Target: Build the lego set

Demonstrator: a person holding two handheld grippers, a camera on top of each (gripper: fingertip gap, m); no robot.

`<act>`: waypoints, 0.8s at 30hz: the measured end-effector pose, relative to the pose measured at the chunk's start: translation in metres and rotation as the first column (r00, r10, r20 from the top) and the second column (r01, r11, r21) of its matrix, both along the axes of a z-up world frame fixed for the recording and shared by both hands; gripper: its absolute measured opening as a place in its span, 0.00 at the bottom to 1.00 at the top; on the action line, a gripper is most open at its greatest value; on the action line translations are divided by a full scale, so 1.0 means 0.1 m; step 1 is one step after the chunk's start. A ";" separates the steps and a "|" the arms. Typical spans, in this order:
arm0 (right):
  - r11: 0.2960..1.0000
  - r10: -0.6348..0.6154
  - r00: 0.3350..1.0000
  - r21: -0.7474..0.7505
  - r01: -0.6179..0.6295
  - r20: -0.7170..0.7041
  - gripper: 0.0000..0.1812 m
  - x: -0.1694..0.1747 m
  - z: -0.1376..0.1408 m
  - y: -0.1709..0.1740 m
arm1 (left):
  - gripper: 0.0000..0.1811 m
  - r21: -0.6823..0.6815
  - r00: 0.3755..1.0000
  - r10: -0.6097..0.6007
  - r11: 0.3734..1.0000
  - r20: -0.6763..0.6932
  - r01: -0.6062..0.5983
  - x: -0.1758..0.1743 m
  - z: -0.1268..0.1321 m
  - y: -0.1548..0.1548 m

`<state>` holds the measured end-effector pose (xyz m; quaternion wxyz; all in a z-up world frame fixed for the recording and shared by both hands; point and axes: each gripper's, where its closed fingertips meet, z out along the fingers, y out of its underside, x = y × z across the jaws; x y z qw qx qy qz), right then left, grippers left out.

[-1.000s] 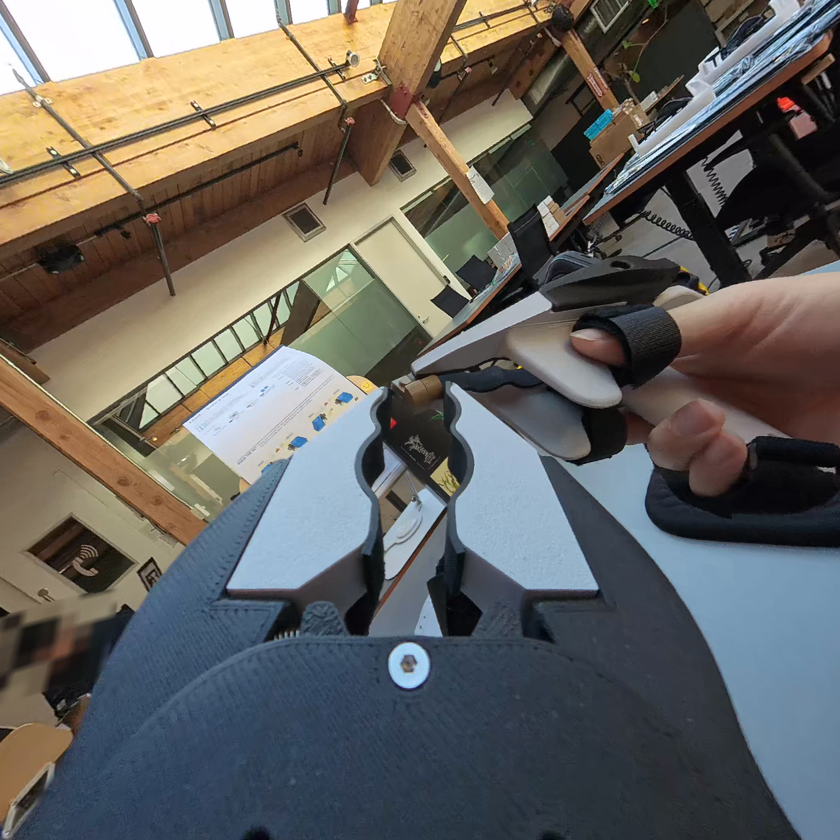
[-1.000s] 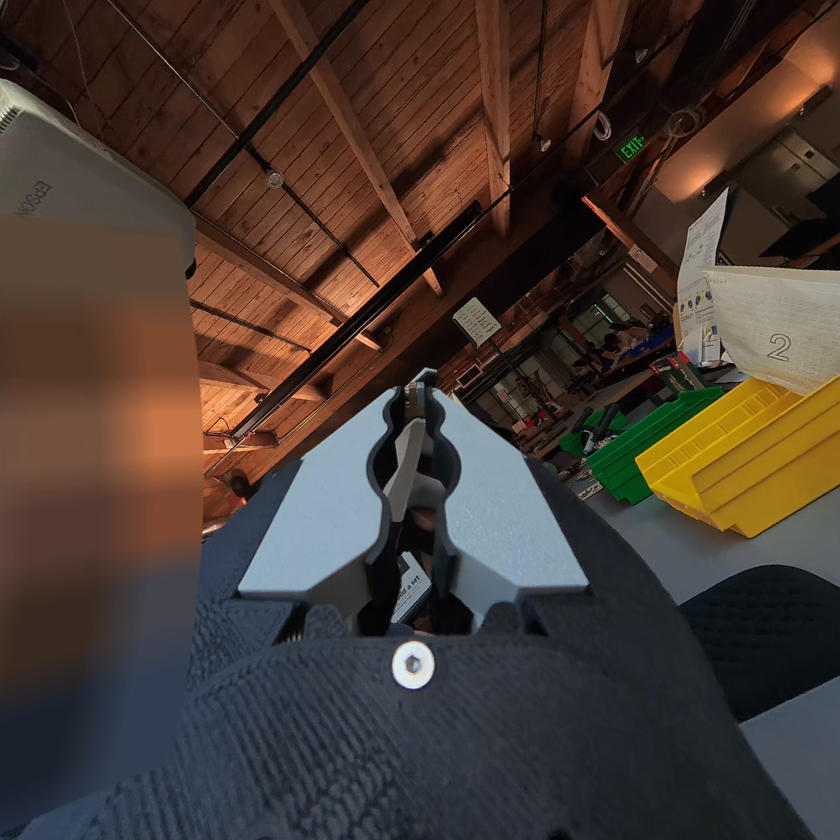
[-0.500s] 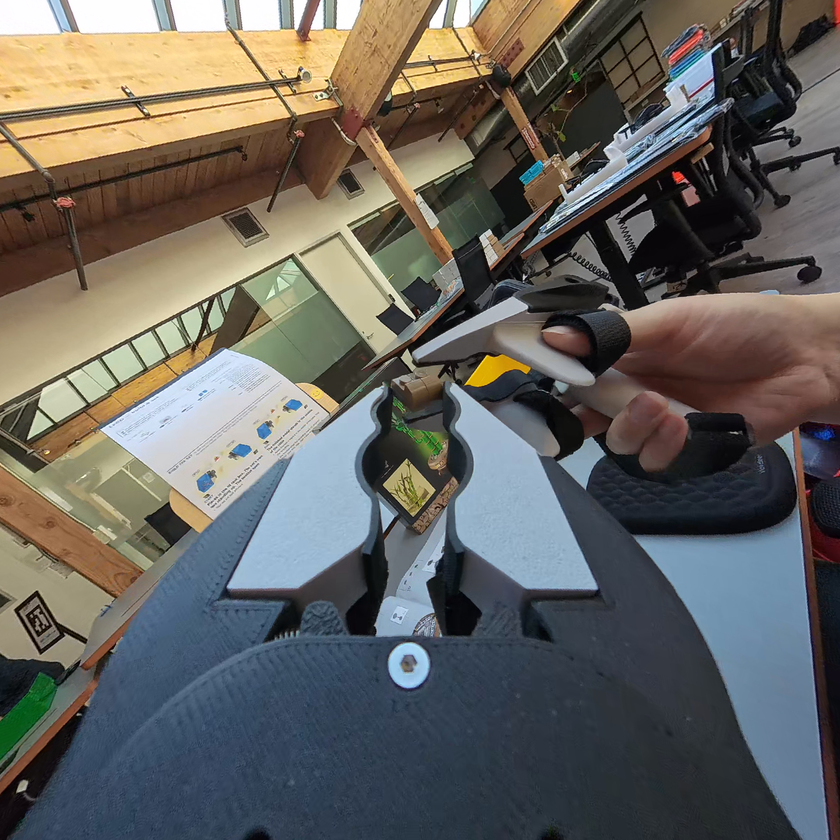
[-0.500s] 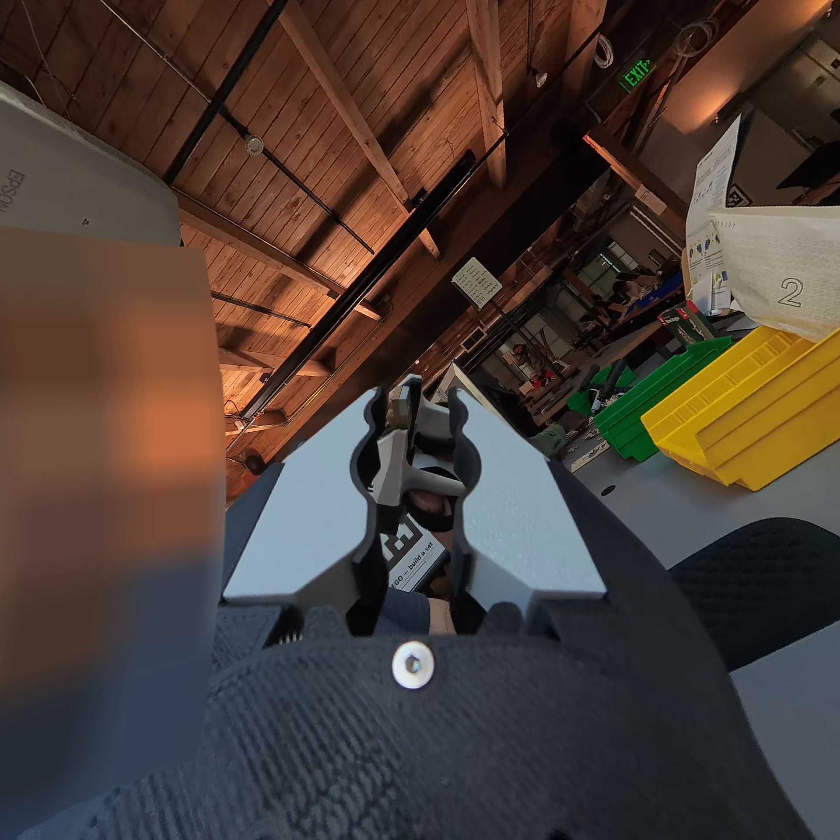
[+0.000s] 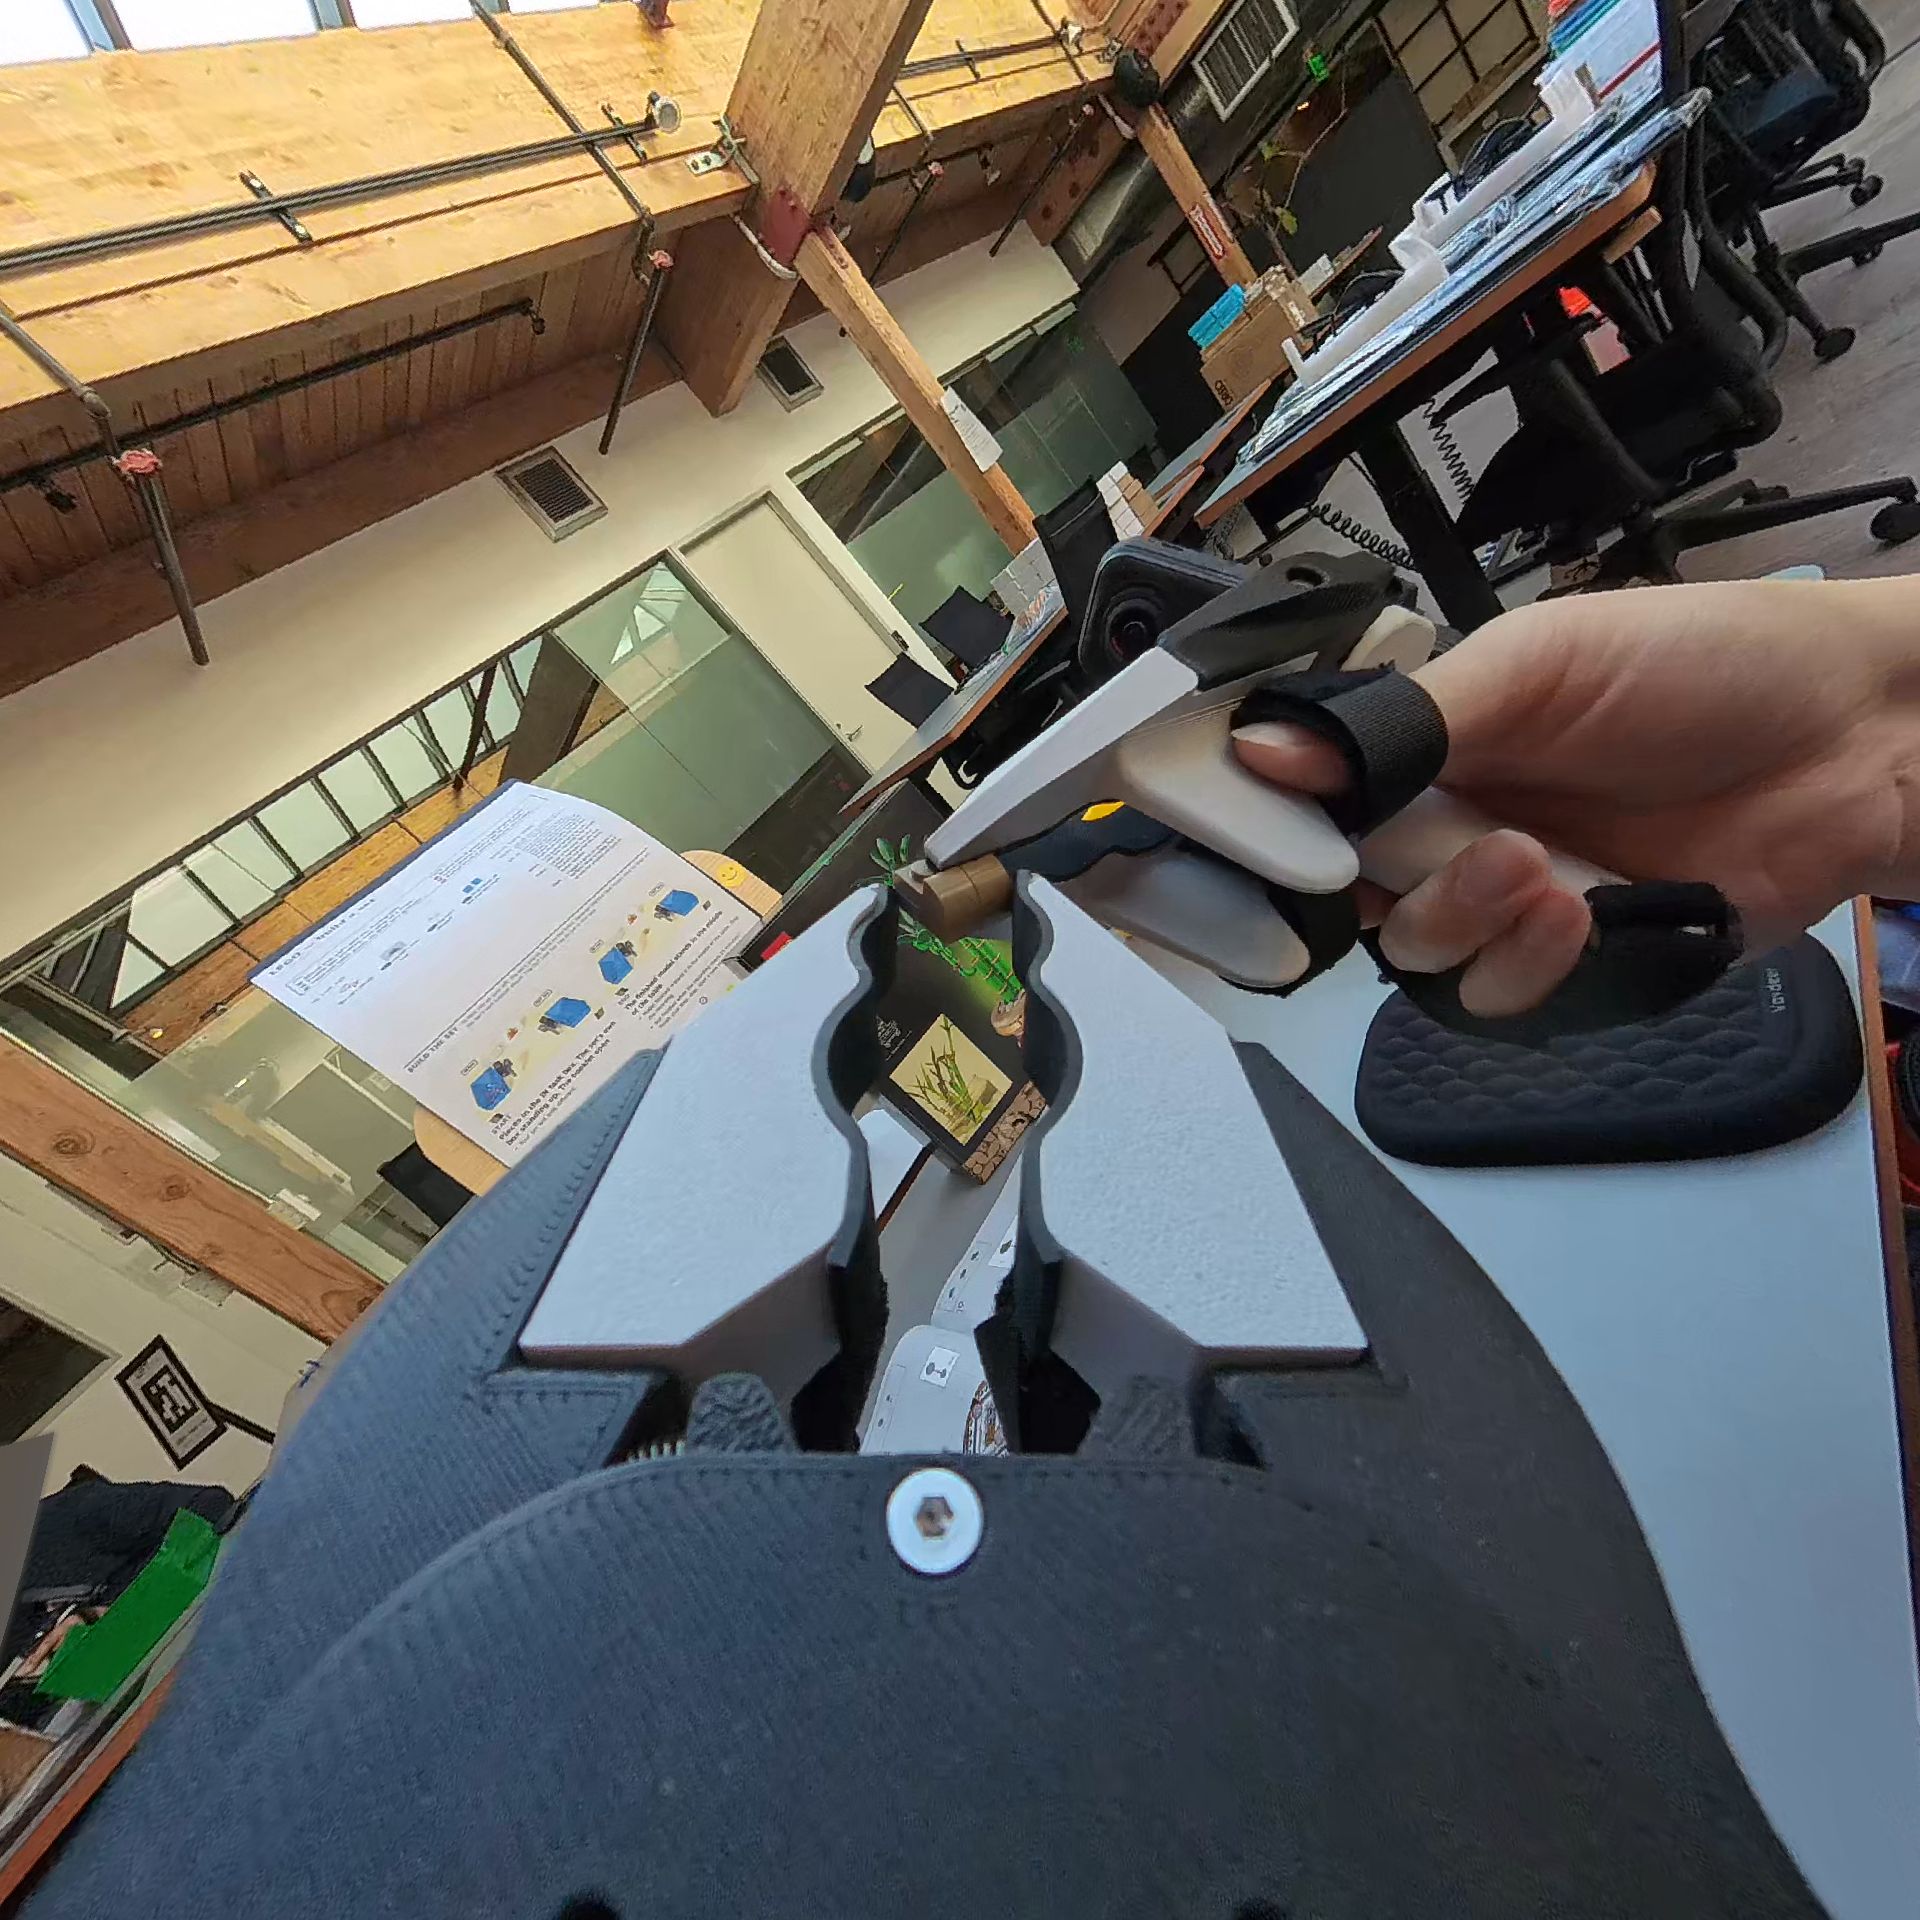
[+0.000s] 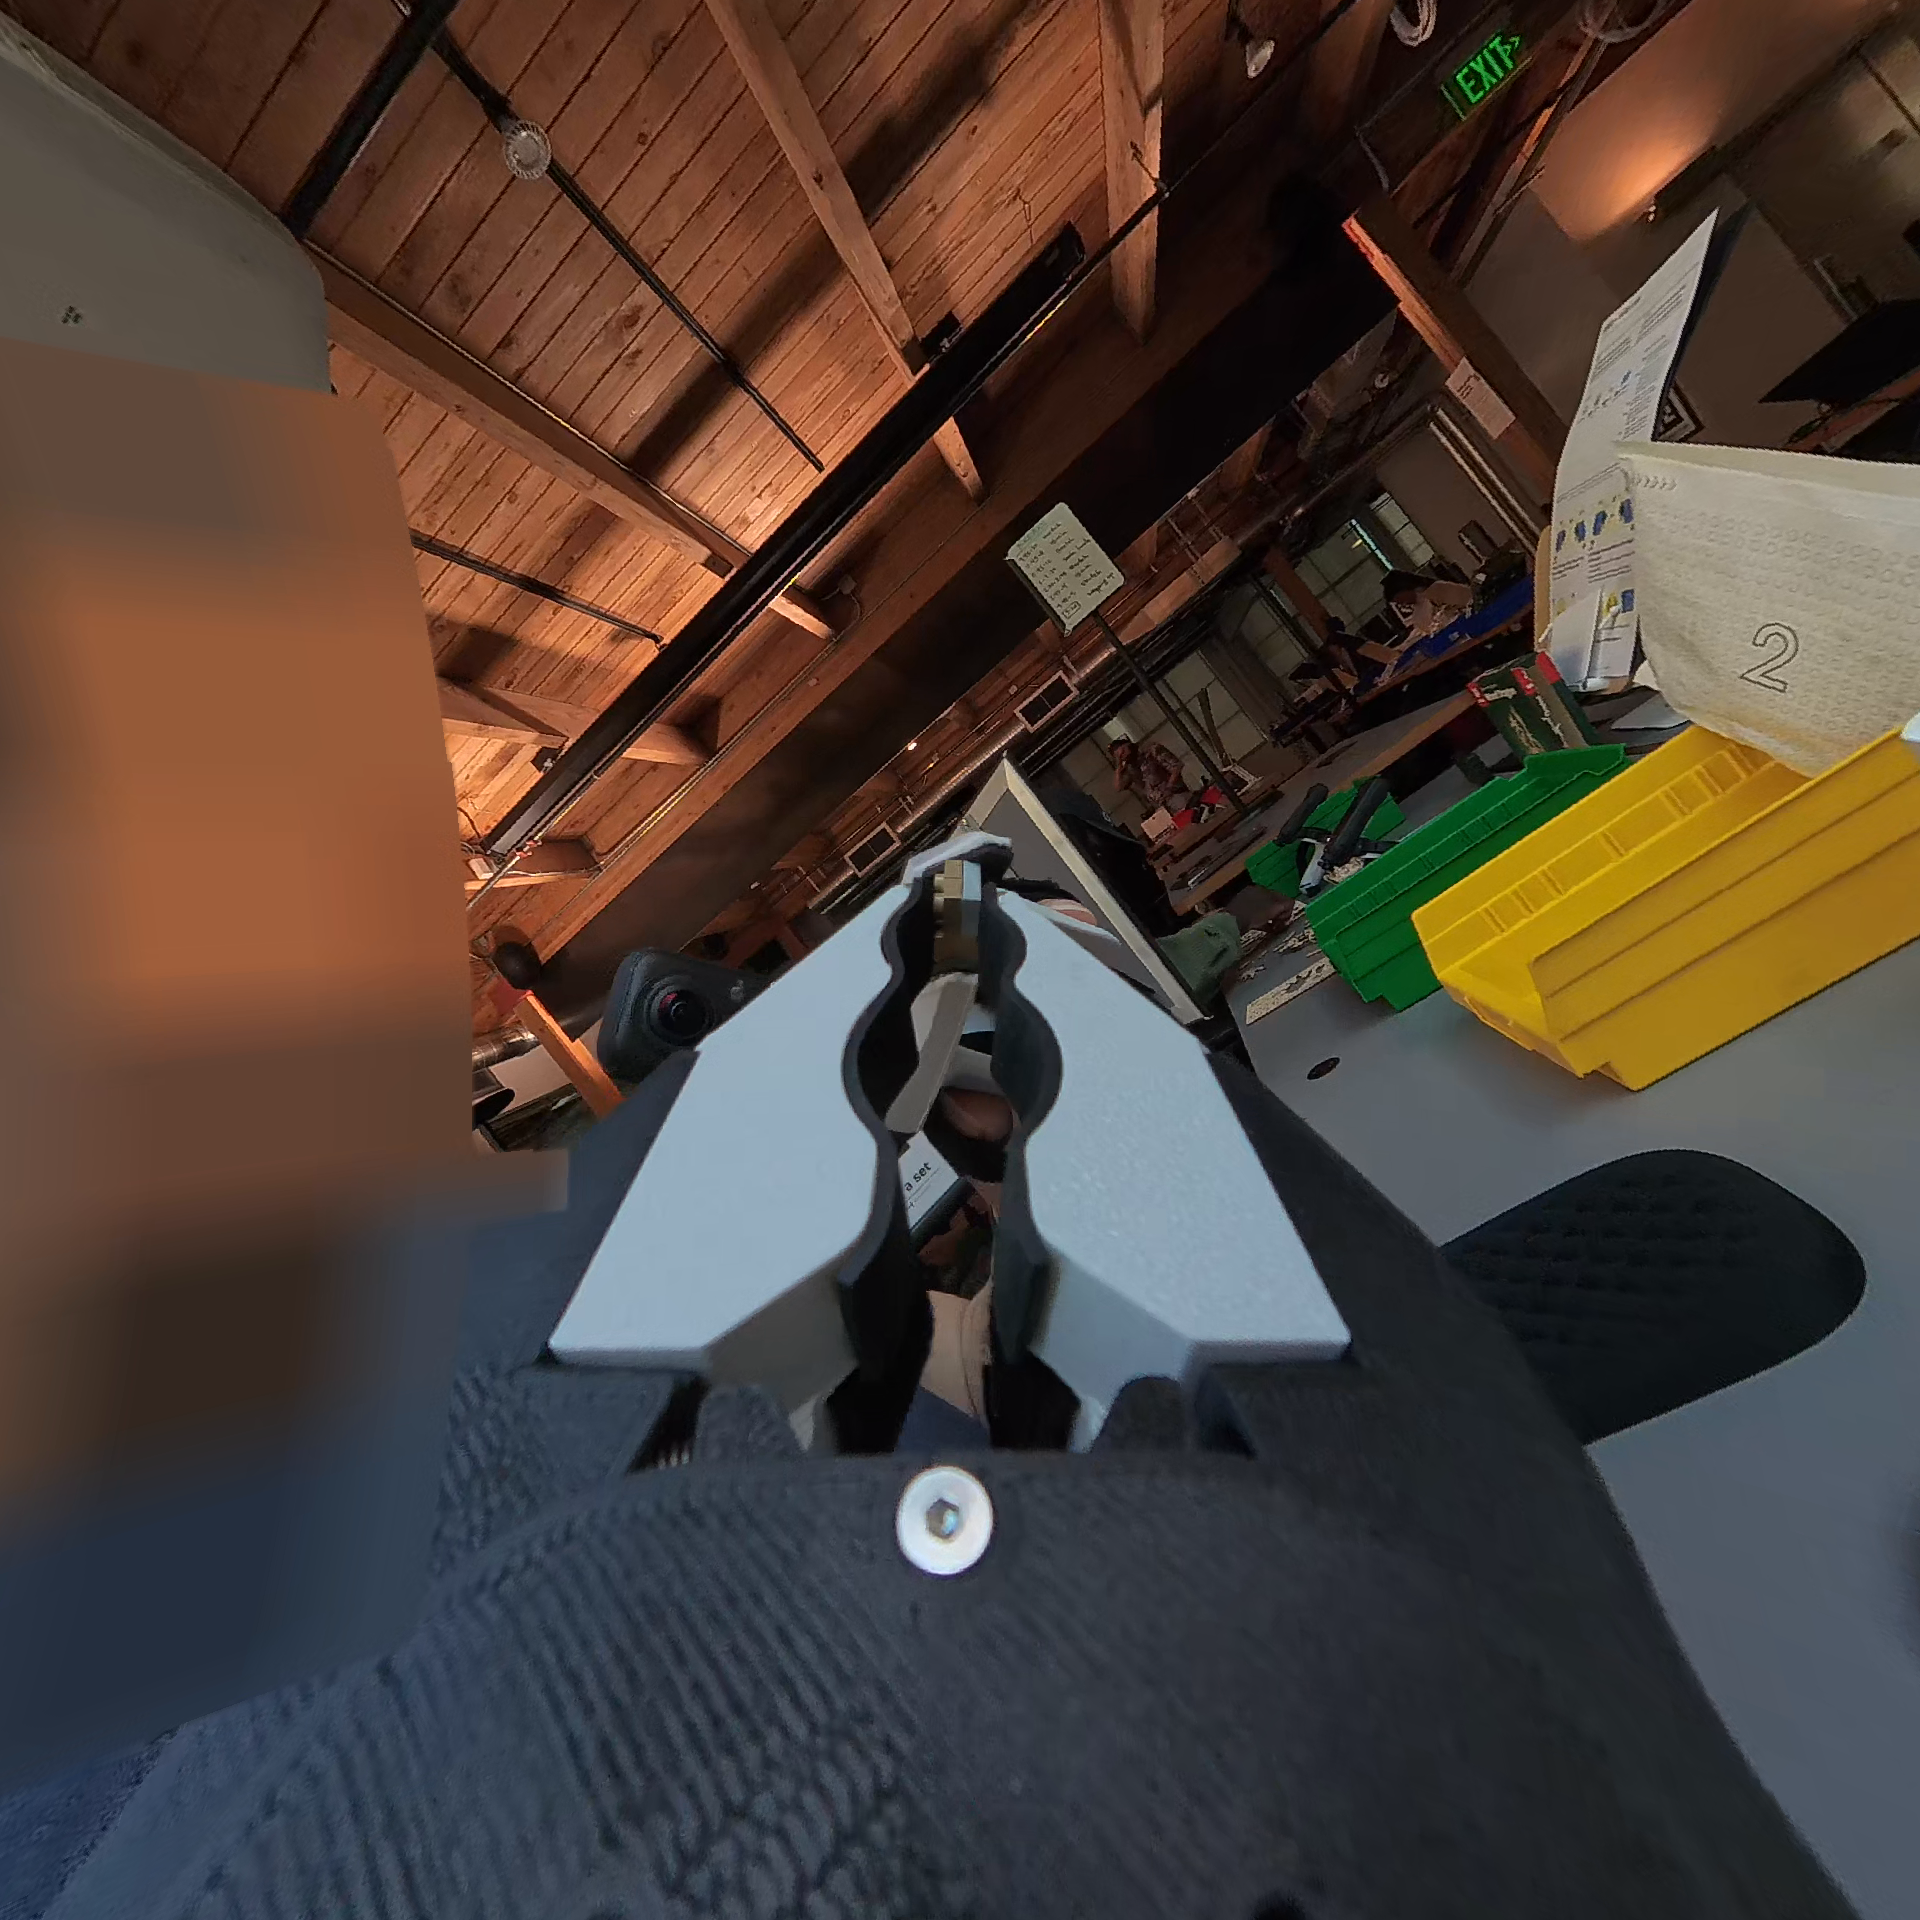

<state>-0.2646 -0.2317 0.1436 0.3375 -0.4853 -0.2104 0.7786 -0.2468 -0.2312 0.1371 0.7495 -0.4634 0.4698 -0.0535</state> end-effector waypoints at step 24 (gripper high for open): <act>0.965 -0.102 0.994 0.238 0.106 -0.029 0.05 -0.03 0.18 -0.29 | 0.11 0.129 0.988 -0.127 0.985 0.087 0.115 0.00 0.16 -0.32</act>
